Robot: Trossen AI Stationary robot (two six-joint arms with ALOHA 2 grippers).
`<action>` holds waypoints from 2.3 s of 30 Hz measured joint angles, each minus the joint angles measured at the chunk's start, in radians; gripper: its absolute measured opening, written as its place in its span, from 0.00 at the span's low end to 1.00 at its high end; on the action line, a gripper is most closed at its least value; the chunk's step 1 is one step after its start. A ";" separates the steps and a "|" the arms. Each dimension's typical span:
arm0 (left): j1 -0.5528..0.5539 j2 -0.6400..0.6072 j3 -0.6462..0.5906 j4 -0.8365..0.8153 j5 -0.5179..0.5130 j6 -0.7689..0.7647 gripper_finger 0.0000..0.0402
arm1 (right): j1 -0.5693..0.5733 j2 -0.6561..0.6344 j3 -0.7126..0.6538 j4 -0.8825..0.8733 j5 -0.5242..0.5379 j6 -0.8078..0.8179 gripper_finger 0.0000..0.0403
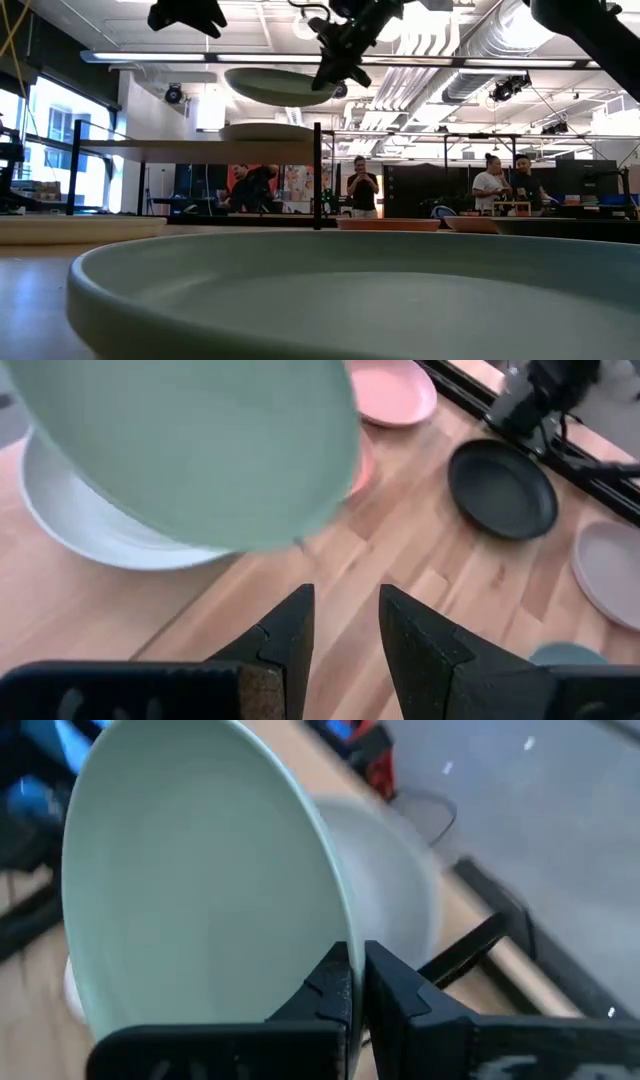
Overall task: Place and stack plates onto a shelf
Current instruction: Stack the green plate on top of the light blue plate on the shelf
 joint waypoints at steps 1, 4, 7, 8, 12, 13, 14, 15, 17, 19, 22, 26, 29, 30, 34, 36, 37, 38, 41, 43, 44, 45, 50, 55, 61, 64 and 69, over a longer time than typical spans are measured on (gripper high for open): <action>0.000 0.002 0.000 0.005 -0.010 -0.007 0.26 | -0.018 0.000 0.000 0.024 -0.005 0.000 0.00; 0.001 0.011 0.000 0.006 -0.054 -0.037 0.26 | -0.062 0.000 0.000 0.103 -0.018 0.010 0.00; 0.013 0.014 0.000 0.006 -0.068 -0.054 0.26 | -0.094 0.000 0.000 0.199 -0.038 0.044 0.00; 0.017 0.016 0.000 0.006 -0.070 -0.059 0.26 | -0.101 0.000 0.000 0.226 -0.039 0.053 0.00; 0.041 0.019 0.000 0.005 -0.074 -0.078 0.26 | -0.110 0.008 0.000 0.252 -0.039 0.061 0.00; 0.046 0.019 0.000 0.005 -0.075 -0.078 0.26 | -0.109 0.012 0.000 0.241 -0.042 0.064 0.00; 0.052 0.019 0.000 0.005 -0.078 -0.079 0.26 | -0.108 0.017 0.000 0.222 -0.047 0.069 0.00; 0.055 0.019 0.000 0.005 -0.080 -0.081 0.26 | -0.103 0.027 0.000 0.211 -0.048 0.068 0.00; 0.066 0.019 0.000 0.005 -0.081 -0.086 0.26 | -0.095 0.046 0.000 0.189 -0.063 0.058 0.00; 0.072 0.019 0.000 0.005 -0.081 -0.086 0.26 | -0.086 0.066 0.000 0.167 -0.057 0.052 0.00; 0.078 0.019 0.000 0.003 -0.081 -0.085 0.26 | -0.078 0.074 -0.001 0.158 -0.057 0.062 0.00; 0.077 0.019 0.000 0.001 -0.081 -0.077 0.26 | -0.072 0.076 0.000 0.141 -0.049 0.071 0.00; 0.078 0.019 0.000 0.000 -0.081 -0.076 0.26 | -0.062 0.079 0.000 0.131 -0.019 0.071 0.00; 0.078 0.019 0.000 0.000 -0.081 -0.076 0.26 | -0.058 0.079 0.000 0.130 -0.012 0.070 0.00; 0.077 0.019 0.000 -0.001 -0.081 -0.075 0.26 | -0.043 0.084 0.000 0.125 0.021 0.070 0.00; 0.077 0.019 0.000 -0.001 -0.081 -0.075 0.26 | -0.038 0.089 0.000 0.126 0.024 0.071 0.00; 0.077 0.019 0.000 -0.001 -0.081 -0.075 0.26 | -0.036 0.092 0.000 0.123 0.028 0.070 0.00; 0.077 0.019 0.000 0.000 -0.081 -0.075 0.26 | -0.032 0.096 0.000 0.125 0.036 0.070 0.00; 0.077 0.019 0.000 -0.001 -0.081 -0.075 0.26 | -0.031 0.108 0.000 0.117 0.063 0.078 0.00; 0.077 0.019 0.000 -0.001 -0.081 -0.075 0.26 | -0.028 0.112 0.000 0.120 0.071 0.080 0.00; 0.077 0.019 0.000 -0.001 -0.081 -0.075 0.26 | -0.028 0.113 0.000 0.121 0.073 0.083 0.00; 0.077 0.019 0.000 -0.001 -0.081 -0.075 0.26 | -0.028 0.116 0.000 0.127 0.076 0.084 0.00; 0.077 0.019 0.000 -0.001 -0.080 -0.057 0.26 | -0.022 0.128 0.000 0.131 0.077 0.087 0.00; 0.077 0.019 0.000 -0.001 -0.080 -0.050 0.26 | -0.021 0.128 0.000 0.106 0.075 0.102 0.00; 0.077 0.019 0.000 -0.001 -0.080 -0.049 0.26 | -0.020 0.128 0.000 0.107 0.075 0.094 0.00; 0.077 0.019 0.000 -0.001 -0.080 -0.049 0.26 | -0.018 0.128 0.000 0.108 0.075 0.075 0.00; 0.077 0.019 0.000 -0.001 -0.080 -0.051 0.26 | -0.015 0.128 0.000 0.108 0.076 0.061 0.00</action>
